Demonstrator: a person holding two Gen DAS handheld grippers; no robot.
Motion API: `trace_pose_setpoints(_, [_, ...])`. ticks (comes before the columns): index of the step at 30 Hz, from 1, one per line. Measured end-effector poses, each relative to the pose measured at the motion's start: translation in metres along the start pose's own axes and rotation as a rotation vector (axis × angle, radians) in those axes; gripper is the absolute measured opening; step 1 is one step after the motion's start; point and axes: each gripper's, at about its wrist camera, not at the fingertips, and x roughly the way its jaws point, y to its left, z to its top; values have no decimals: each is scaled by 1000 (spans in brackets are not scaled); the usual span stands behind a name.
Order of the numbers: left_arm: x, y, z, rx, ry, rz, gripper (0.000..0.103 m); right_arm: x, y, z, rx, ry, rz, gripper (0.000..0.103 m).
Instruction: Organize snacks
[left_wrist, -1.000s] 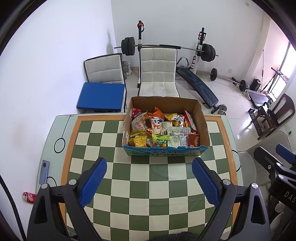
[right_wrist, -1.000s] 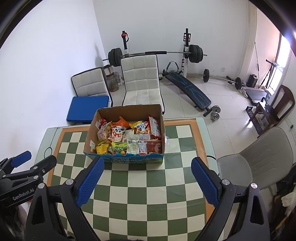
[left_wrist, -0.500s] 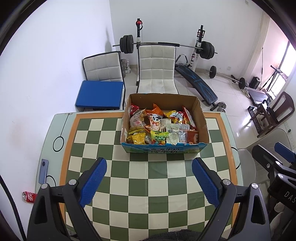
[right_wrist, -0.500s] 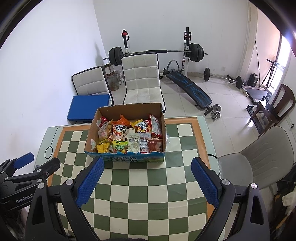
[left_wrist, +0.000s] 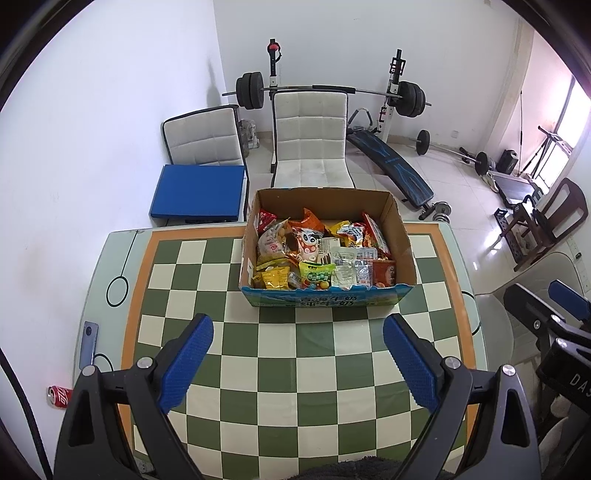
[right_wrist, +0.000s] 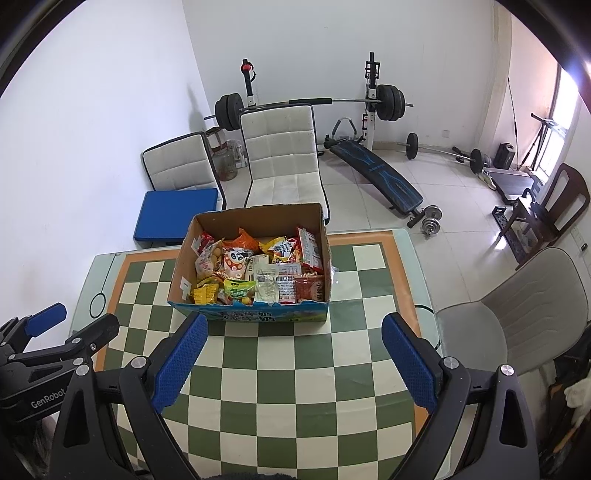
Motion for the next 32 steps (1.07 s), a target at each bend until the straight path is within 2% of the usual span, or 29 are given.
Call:
trace_pose_setpoints(6, [-4, 1, 2, 7, -23, 1, 95, -2, -2, -1, 9, 0, -10, 100])
trace_pose_setpoints(11, [-7, 2, 3, 10, -36, 1, 101, -2, -3, -2, 8, 3, -9, 100])
trace_pose_setpoints(24, [-4, -1, 3, 22, -25, 9, 101, -4, -7, -4, 16, 2, -17, 100])
trace_pose_setpoints(32, [-6, 0, 3, -4, -41, 25, 101, -4, -10, -5, 24, 6, -20, 100])
